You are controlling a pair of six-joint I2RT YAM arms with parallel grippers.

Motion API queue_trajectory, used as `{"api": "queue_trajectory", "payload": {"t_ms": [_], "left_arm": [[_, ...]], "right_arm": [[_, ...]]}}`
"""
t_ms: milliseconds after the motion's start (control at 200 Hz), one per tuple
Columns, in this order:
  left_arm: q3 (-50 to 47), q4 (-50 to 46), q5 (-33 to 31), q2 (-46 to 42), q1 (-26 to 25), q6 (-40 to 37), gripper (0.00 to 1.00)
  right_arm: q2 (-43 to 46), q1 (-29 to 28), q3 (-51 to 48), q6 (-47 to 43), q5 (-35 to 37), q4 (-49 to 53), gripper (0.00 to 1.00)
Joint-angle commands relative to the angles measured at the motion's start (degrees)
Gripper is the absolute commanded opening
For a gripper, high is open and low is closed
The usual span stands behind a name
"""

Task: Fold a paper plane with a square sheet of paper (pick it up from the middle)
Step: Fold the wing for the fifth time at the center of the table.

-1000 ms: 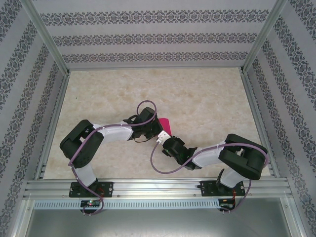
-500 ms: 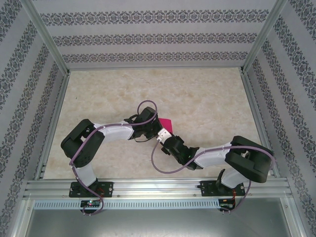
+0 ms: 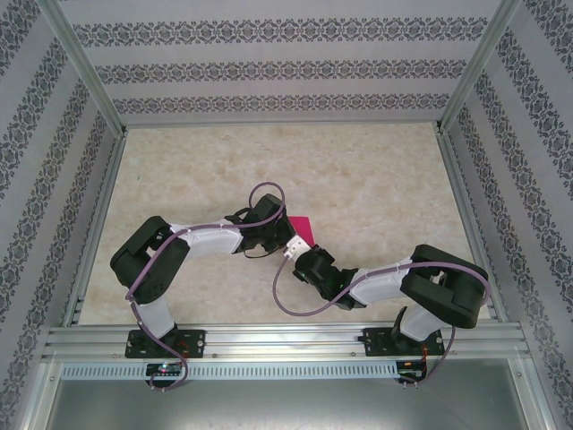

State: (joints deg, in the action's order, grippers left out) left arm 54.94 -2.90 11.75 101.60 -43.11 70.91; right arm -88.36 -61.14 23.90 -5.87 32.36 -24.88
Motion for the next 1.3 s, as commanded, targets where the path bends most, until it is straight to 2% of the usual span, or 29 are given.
{"api": "queue_trajectory", "payload": {"t_ms": [0, 145, 185, 235, 285, 475, 535, 744, 1294], "left_arm": [[1.71, -1.29, 0.22, -0.02, 0.66, -1.05, 0.12], [1.84, -1.43, 0.38, -0.9, 0.66, -1.43, 0.2], [1.7, -1.79, -0.19, -1.67, 0.72, -1.73, 0.25], [1.53, -3.18, -1.35, -2.9, 0.83, -2.15, 0.38], [1.09, -4.28, -2.63, -4.49, 1.07, -2.92, 0.4], [-1.72, -8.7, -7.92, -11.94, 2.77, -3.75, 0.65], [-2.35, -10.03, -9.56, -14.09, 3.12, -4.21, 0.68], [-3.28, -11.52, -10.87, -17.05, 3.84, -5.25, 0.7], [-2.78, -8.41, -6.35, -13.16, 3.83, -4.97, 0.7]], "right_arm": [[0.43, -0.51, -0.43, 1.76, 1.36, -1.05, 0.08], [-0.15, -0.55, 0.15, 3.4, 0.89, -1.18, 0.04], [-0.15, -0.54, 0.29, 3.99, 0.65, -1.36, 0.03], [-0.07, -0.46, 0.15, 4.77, -0.09, -2.0, 0.01], [0.19, -0.22, -0.02, 5.77, -0.84, -2.5, 0.0], [2.16, 2.86, -1.23, 11.55, -10.07, -5.3, 0.0], [2.72, 4.35, -1.69, 14.01, -13.62, -6.34, 0.0], [1.83, 8.1, -3.94, 21.79, -23.25, -14.54, 0.0], [-5.41, 14.9, -7.43, 40.64, -33.45, -25.53, 0.0]]}}
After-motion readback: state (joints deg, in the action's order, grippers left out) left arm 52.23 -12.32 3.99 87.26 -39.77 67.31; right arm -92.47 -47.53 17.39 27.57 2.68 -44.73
